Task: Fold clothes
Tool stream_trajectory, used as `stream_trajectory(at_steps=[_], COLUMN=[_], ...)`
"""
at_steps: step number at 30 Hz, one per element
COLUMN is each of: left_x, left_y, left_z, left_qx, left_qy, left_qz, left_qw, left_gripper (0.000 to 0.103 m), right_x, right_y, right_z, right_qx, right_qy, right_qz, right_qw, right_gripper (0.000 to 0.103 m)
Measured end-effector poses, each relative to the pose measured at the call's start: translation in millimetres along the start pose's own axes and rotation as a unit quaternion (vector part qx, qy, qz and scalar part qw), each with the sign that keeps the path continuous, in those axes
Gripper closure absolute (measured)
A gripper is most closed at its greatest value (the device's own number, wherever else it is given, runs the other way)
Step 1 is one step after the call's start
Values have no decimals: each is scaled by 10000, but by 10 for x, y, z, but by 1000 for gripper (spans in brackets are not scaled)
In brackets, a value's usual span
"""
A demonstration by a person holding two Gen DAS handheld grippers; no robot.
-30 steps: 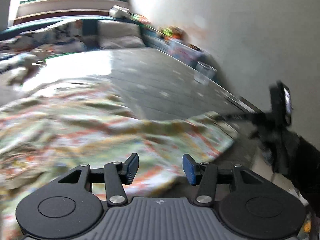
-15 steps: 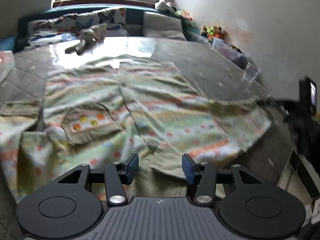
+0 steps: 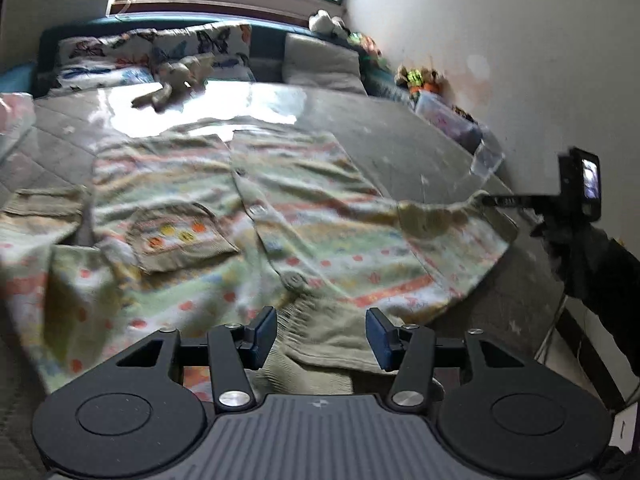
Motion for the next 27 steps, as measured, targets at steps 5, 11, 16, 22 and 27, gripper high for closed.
stream_trajectory(at_steps=[5, 11, 16, 22, 27], left_x=[-89, -214, -339, -419, -473], left_y=[-54, -147, -210, -295, -332], left_z=[-59, -98, -180, -140, -91], left_qx=[76, 109, -22, 43, 102], left_qy=[132, 255, 407, 393, 352], left_qz=[5, 48, 142, 134, 187], left_qw=[9999, 9996, 9991, 9991, 9992], left_gripper=[51, 52, 52, 52, 52], right_x=[-353, -708, -1012, -1249, -1323], right_y=[-34, -163, -343, -642, -858], right_z=[-370, -1018, -1632, -2159, -2336], right_qx=[-453, -1213, -2064, -2942, -3314], right_qy=[887, 2216, 3230, 3798, 3906], right_qz=[-22, -302, -504, -712, -779], right_qw=[9950, 9671, 9223, 8741, 8553], right_gripper=[88, 84, 78, 77, 72])
Point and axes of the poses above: each gripper's, at about its wrist camera, not at the fingertips, and x roughly the way its jaws point, z to its right, y to its top, the point moved 1 cm from there along x, roughly the way its jaws point, and after that the axes turned 9 degrees about x, right-handed, at the moved point
